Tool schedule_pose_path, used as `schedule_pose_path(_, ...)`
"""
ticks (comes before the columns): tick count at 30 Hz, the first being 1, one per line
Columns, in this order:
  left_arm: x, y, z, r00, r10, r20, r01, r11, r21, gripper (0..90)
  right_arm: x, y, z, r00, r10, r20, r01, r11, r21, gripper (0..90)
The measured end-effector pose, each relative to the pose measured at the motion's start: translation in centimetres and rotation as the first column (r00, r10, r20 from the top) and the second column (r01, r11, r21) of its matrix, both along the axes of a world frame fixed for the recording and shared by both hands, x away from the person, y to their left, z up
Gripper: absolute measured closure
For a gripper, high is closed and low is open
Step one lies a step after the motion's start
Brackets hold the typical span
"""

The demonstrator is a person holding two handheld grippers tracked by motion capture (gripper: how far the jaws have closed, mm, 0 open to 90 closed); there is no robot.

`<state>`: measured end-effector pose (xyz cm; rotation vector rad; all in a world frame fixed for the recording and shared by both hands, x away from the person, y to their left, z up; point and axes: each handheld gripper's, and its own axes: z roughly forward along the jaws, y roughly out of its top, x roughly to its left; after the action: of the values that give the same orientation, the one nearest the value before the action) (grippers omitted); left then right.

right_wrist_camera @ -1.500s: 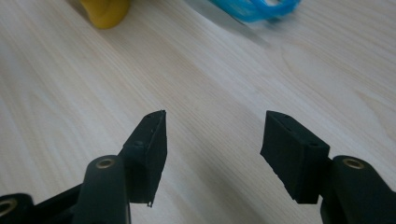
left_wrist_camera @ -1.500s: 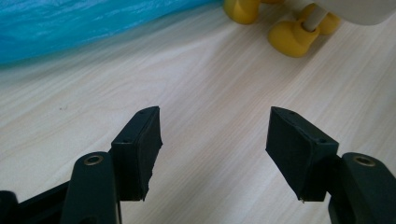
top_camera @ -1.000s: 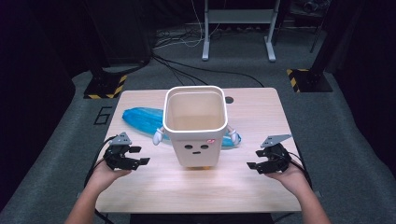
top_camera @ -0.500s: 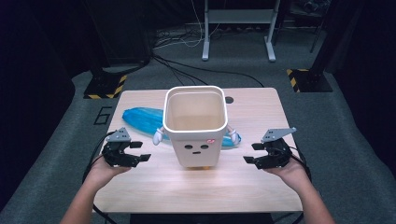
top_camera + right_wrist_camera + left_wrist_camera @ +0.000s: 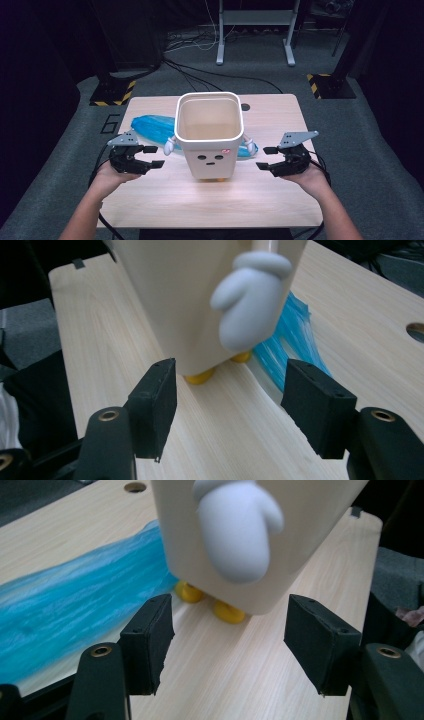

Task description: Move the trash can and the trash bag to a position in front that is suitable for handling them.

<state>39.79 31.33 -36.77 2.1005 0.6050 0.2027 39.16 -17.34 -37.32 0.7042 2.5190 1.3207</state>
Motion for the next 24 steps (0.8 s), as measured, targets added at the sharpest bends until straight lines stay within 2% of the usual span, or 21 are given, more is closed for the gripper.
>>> schedule_pose_path(4, 0.1, -0.2, 0.4, 0.9997, -0.025, 0.008, 0.025, 0.9997, -0.008, 35.3, 0.2, 0.1, 0.4, 0.9997, 0.025, 0.002, -0.025, 0.9995, 0.018, 36.9)
schedule_pose_path(7, 0.6, -0.3, 0.8, 0.9983, -0.057, 0.013, 0.057, 0.9978, -0.033, 34.0, 0.8, 0.0, 0.7, 0.9995, 0.03, 0.009, -0.03, 0.9992, 0.026, 35.9)
schedule_pose_path(12, 1.3, -0.8, 1.1, 0.9974, -0.072, 0.01, 0.072, 0.9959, -0.055, 33.4, 1.7, 0.3, 0.8, 0.999, 0.043, -0.008, -0.043, 0.9974, 0.057, 35.2)
schedule_pose_path(15, 1.7, -1.2, 1.2, 0.9967, -0.081, 0.009, 0.081, 0.9956, -0.046, 33.4, 2.1, 0.7, 0.8, 0.9989, 0.046, -0.009, -0.046, 0.9972, 0.059, 34.2)
schedule_pose_path(24, 2.8, -2.1, 1.1, 0.9936, -0.113, -0.001, 0.112, 0.9913, -0.068, 33.4, 3.5, 2.1, 1.0, 0.9971, 0.074, -0.018, -0.072, 0.9956, 0.059, 32.9)
